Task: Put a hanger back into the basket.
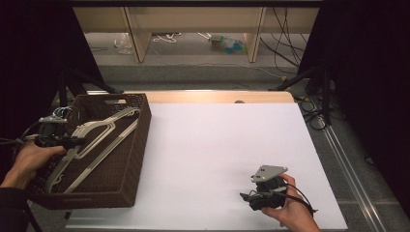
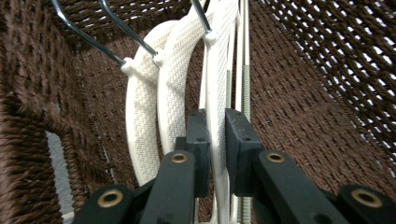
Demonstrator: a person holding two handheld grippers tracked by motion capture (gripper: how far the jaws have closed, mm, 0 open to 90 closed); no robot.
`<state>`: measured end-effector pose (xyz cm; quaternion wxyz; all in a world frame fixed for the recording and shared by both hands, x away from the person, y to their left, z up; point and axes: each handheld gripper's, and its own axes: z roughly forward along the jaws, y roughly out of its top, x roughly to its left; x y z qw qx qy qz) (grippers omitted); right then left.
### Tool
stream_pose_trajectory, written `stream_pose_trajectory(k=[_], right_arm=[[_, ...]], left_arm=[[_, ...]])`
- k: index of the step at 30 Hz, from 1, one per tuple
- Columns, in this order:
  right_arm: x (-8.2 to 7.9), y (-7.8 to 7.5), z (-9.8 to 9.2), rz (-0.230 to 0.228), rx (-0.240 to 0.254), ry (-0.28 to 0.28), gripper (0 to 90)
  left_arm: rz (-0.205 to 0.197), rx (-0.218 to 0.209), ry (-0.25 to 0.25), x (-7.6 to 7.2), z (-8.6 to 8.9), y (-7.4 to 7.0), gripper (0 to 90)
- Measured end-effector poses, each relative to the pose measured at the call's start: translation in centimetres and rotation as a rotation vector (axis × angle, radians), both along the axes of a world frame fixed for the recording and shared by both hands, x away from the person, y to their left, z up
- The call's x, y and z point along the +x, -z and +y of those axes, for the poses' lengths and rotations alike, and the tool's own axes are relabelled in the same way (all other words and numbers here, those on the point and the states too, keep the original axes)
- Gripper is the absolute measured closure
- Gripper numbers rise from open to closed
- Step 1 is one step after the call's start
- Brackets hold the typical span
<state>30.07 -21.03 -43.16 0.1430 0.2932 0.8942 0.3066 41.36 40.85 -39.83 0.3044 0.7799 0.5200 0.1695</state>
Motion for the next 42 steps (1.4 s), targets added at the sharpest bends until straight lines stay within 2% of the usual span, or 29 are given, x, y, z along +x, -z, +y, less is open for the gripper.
stream_pose_trajectory(k=[1,4,6,7,8,10,11,14,15,16,17,20,22,26,27,33,34,38,41,42], right_arm=[[0.0,0.0,0.0,0.000,0.000,0.001,32.9],[-0.1,0.0,0.1,-0.005,0.005,0.004,32.9],[0.0,0.0,0.0,0.002,0.005,0.002,32.9],[0.0,0.1,0.0,-0.002,0.003,0.008,32.9],[0.0,-0.1,-0.1,0.013,-0.002,0.004,32.9],[0.0,0.0,0.0,0.005,0.004,0.008,32.8],[0.0,0.0,0.0,-0.004,0.008,0.011,32.9],[0.0,-0.2,0.0,0.008,0.006,0.004,32.9],[0.0,-0.1,0.0,-0.011,0.014,0.013,32.9],[0.0,-0.2,-0.1,-0.017,0.015,0.010,32.9],[0.0,-0.4,-0.1,-0.010,0.012,0.010,32.9],[0.1,-0.4,-0.2,-0.045,0.023,0.017,32.7],[0.0,-0.6,-0.3,-0.028,0.023,0.019,32.6],[0.0,-0.7,-0.4,-0.037,0.033,0.022,32.4],[0.0,-0.7,-0.4,-0.038,0.037,0.024,32.4],[0.0,-1.1,-0.6,-0.069,0.068,0.040,32.4],[0.0,-1.1,-0.7,-0.079,0.074,0.042,32.4],[-0.1,-1.1,-0.7,-0.087,0.086,0.052,31.1],[0.0,-1.2,-0.8,-0.103,0.110,0.060,26.0],[0.0,-1.2,-0.8,-0.108,0.122,0.064,25.5]], left_arm=[[0.010,0.023,0.002,0.0,0.0,-0.1,79.4],[0.015,0.041,-0.031,-0.2,-0.3,-0.2,73.1],[0.018,0.072,-0.044,-0.4,-0.6,-0.4,67.5],[0.009,0.072,-0.060,-0.6,-0.8,-0.5,66.5],[0.010,0.077,-0.066,-0.7,-0.9,-0.7,63.4],[0.001,0.084,-0.072,-1.1,-1.3,-1.2,57.9],[-0.016,0.070,-0.083,-1.4,-1.5,-1.5,54.2],[-0.079,0.013,-0.091,-2.3,-1.6,-2.7,50.6],[-0.099,0.002,-0.100,-2.6,-1.7,-3.3,49.0],[-0.130,-0.013,-0.113,-3.1,-2.1,-3.9,47.0],[-0.172,-0.057,-0.142,-3.5,-2.7,-4.2,45.4],[-0.213,-0.105,-0.106,-4.8,-4.2,-5.3,42.1],[-0.238,-0.129,-0.062,-5.8,-5.7,-5.7,40.2],[-0.256,-0.192,-0.003,-7.0,-8.3,-5.9,36.0],[-0.264,-0.222,0.010,-7.2,-8.9,-5.8,35.5],[-0.302,-0.330,0.102,-8.4,-12.6,-5.5,33.4],[-0.311,-0.336,0.130,-8.5,-13.1,-5.4,32.1],[-0.336,-0.368,0.184,-8.9,-15.4,-4.8,28.9],[-0.333,-0.397,0.210,-9.1,-17.0,-4.4,28.3],[-0.340,-0.394,0.218,-9.1,-17.5,-4.3,27.6]])
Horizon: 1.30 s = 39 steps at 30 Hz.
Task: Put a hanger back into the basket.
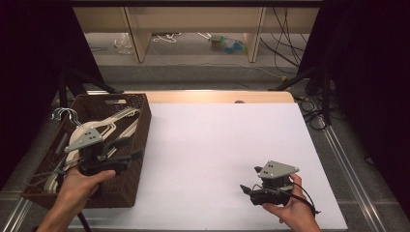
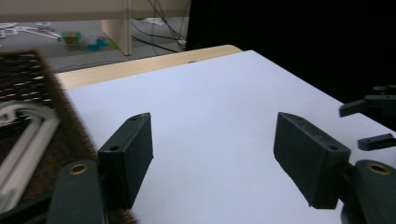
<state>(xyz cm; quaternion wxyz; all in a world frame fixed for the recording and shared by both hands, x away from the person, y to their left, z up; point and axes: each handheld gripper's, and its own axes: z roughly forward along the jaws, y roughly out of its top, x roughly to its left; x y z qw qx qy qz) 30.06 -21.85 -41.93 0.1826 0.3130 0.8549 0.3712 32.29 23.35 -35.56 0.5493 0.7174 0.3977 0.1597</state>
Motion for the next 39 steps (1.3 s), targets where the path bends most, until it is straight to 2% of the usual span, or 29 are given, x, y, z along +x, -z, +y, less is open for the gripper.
stream_pose_trajectory(k=[4,9,10,12,14,16,17,19,21,25,27,28,32,34,35,37,38,39], right_arm=[[0.0,-0.2,-0.1,-0.010,0.045,0.020,23.0],[0.2,-0.3,-0.4,-0.021,0.101,0.027,18.8],[0.2,-0.3,-0.4,-0.031,0.102,0.026,18.0],[0.1,-0.3,-0.4,-0.019,0.120,0.025,17.7],[0.2,-0.4,-0.5,-0.028,0.145,0.033,17.7],[0.2,-0.4,-0.6,-0.032,0.160,0.039,17.3],[0.2,-0.3,-0.6,-0.032,0.161,0.039,17.1],[0.1,-0.3,-0.6,-0.032,0.169,0.040,17.1],[0.1,-0.4,-0.6,-0.040,0.179,0.039,17.1],[0.1,-0.4,-0.7,-0.059,0.196,0.047,17.2],[0.2,-0.5,-0.8,-0.055,0.216,0.044,17.2],[0.2,-0.5,-0.8,-0.060,0.225,0.049,17.2],[0.0,-0.6,-1.0,-0.060,0.240,0.050,17.2],[0.0,-0.6,-1.0,-0.043,0.275,0.047,17.2],[-0.1,-0.7,-1.0,-0.049,0.276,0.049,17.2],[-0.2,-0.6,-1.1,-0.048,0.273,0.046,17.1],[-0.2,-0.6,-1.1,-0.046,0.278,0.048,17.1],[-0.2,-0.6,-1.1,-0.040,0.297,0.044,17.1]], left_arm=[[-0.022,0.033,0.035,-0.1,-1.9,0.6,26.3],[-0.015,-0.001,0.066,-0.1,-3.6,1.6,23.9],[-0.026,0.010,0.081,-0.1,-3.8,1.9,23.1],[-0.014,0.000,0.084,-0.2,-4.2,2.3,21.7],[-0.005,-0.009,0.086,-0.3,-4.6,2.7,17.3],[-0.026,-0.007,0.092,-0.5,-4.9,3.3,18.0],[-0.014,-0.011,0.093,-0.6,-5.0,3.6,18.0],[-0.011,-0.005,0.103,-0.8,-5.2,4.0,17.2],[-0.024,0.001,0.113,-1.0,-5.3,4.5,17.0],[0.008,-0.011,0.112,-1.3,-5.5,5.5,16.6],[0.004,-0.025,0.108,-1.5,-5.5,5.6,16.7],[-0.002,-0.016,0.105,-1.6,-5.5,5.7,16.8],[0.008,-0.027,0.116,-2.2,-5.7,6.3,16.8],[0.006,-0.018,0.130,-2.5,-5.7,6.7,16.9],[0.005,-0.010,0.139,-2.6,-5.8,6.8,16.8],[0.013,-0.010,0.124,-2.9,-5.9,6.9,16.9],[0.012,-0.024,0.126,-2.9,-5.8,6.9,16.8],[0.002,-0.013,0.133,-2.9,-5.8,7.0,16.8]])
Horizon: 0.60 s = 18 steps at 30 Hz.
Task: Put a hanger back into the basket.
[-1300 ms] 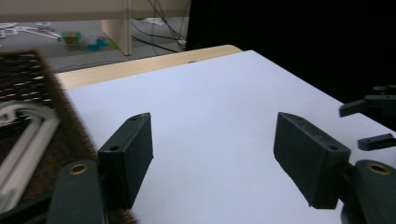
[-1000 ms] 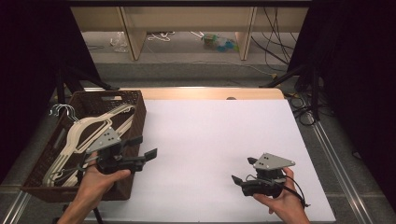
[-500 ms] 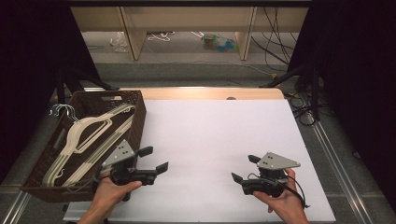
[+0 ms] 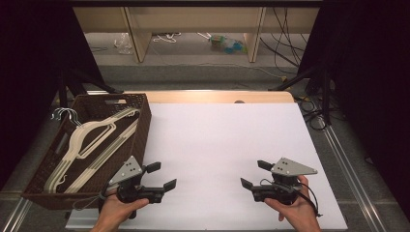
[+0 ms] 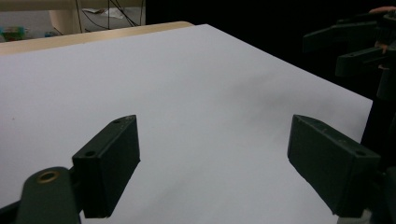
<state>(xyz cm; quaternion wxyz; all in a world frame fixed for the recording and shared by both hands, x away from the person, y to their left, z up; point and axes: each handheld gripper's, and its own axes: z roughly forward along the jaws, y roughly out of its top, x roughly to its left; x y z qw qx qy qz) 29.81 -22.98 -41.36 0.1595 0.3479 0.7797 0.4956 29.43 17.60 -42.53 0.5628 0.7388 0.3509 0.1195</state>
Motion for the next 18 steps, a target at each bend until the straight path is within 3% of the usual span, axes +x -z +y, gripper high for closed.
stream_pose_trajectory(k=[6,9,11,13,14,17,18], right_arm=[[-0.5,0.3,-0.2,0.013,0.002,-0.002,16.3],[-0.8,0.5,-0.4,0.018,0.017,-0.008,16.3],[-1.1,0.6,-0.5,0.015,0.014,-0.007,16.3],[-1.5,0.6,-0.6,0.026,0.019,-0.013,16.3],[-1.6,0.7,-0.7,0.014,0.026,-0.006,16.3],[-1.9,0.6,-1.0,0.008,0.033,-0.001,16.3],[-2.0,0.7,-1.1,0.006,0.036,0.003,16.3]], left_arm=[[0.000,0.014,-0.006,-0.3,0.1,0.3,16.8],[-0.001,-0.002,-0.013,-0.3,0.1,0.4,16.8],[-0.006,0.014,-0.014,-0.4,0.3,0.5,16.8],[0.006,-0.008,-0.014,-0.4,0.3,0.6,16.8],[0.020,-0.015,-0.026,-0.6,0.3,0.6,16.8],[-0.007,0.014,-0.011,-0.7,0.3,0.6,16.8],[0.001,0.006,-0.015,-0.8,0.2,0.6,16.8]])
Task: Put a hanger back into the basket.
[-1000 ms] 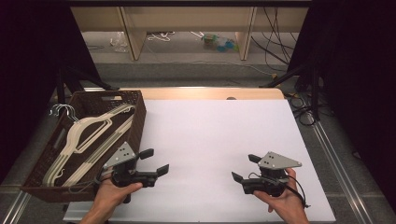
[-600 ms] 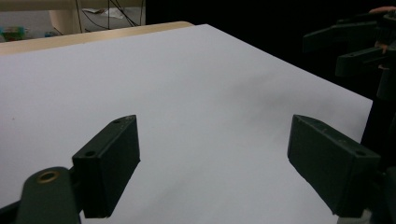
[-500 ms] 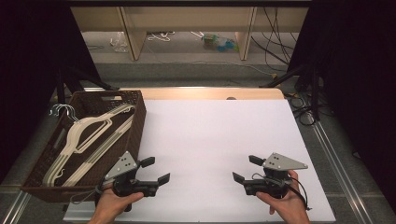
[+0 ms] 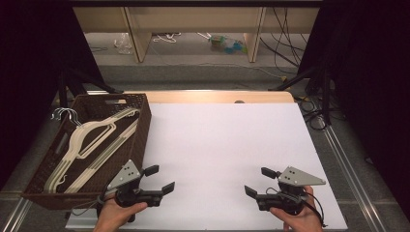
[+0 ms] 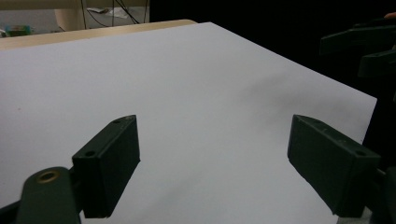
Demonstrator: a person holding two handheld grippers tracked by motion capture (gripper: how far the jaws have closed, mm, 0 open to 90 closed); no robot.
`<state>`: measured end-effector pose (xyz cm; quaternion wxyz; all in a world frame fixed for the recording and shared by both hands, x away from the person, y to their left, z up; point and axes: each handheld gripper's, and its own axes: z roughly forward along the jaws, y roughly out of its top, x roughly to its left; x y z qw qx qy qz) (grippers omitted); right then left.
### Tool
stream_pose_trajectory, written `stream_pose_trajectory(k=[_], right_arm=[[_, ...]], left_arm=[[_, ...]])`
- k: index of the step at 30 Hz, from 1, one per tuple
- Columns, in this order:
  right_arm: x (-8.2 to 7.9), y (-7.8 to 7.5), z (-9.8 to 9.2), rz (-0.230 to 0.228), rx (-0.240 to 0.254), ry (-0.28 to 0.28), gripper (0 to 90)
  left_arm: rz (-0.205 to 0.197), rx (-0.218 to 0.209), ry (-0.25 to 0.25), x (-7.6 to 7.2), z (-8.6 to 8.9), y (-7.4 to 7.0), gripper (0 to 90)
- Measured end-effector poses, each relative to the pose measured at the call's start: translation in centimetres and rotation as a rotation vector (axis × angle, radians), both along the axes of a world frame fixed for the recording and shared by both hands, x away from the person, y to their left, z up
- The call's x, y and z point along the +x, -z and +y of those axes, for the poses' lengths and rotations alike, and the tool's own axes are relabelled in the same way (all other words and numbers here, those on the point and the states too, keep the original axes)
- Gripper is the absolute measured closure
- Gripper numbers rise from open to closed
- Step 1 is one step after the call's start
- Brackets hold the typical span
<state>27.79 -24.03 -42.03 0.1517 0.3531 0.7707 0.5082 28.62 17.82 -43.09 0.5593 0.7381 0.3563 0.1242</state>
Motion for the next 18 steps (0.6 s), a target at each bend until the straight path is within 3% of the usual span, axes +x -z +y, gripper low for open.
stream_pose_trajectory(k=[2,5,10,15,18], right_arm=[[-0.18,0.11,-0.10,0.015,0.009,-0.003,16.3],[-0.24,0.31,0.01,0.021,0.005,-0.011,16.3],[-0.21,0.34,0.26,0.024,0.005,-0.018,16.3],[-0.15,0.49,0.36,0.001,0.023,-0.018,16.3],[-0.22,0.42,0.31,0.007,-0.004,-0.014,16.4]], left_arm=[[0.008,-0.014,-0.012,-0.10,0.04,-0.03,16.8],[-0.009,0.004,0.000,-0.08,0.10,0.01,16.8],[0.006,0.002,-0.005,-0.10,-0.03,0.02,16.8],[0.002,0.008,-0.005,-0.16,-0.08,0.01,16.8],[0.003,0.008,-0.004,-0.14,-0.09,0.05,16.9]])
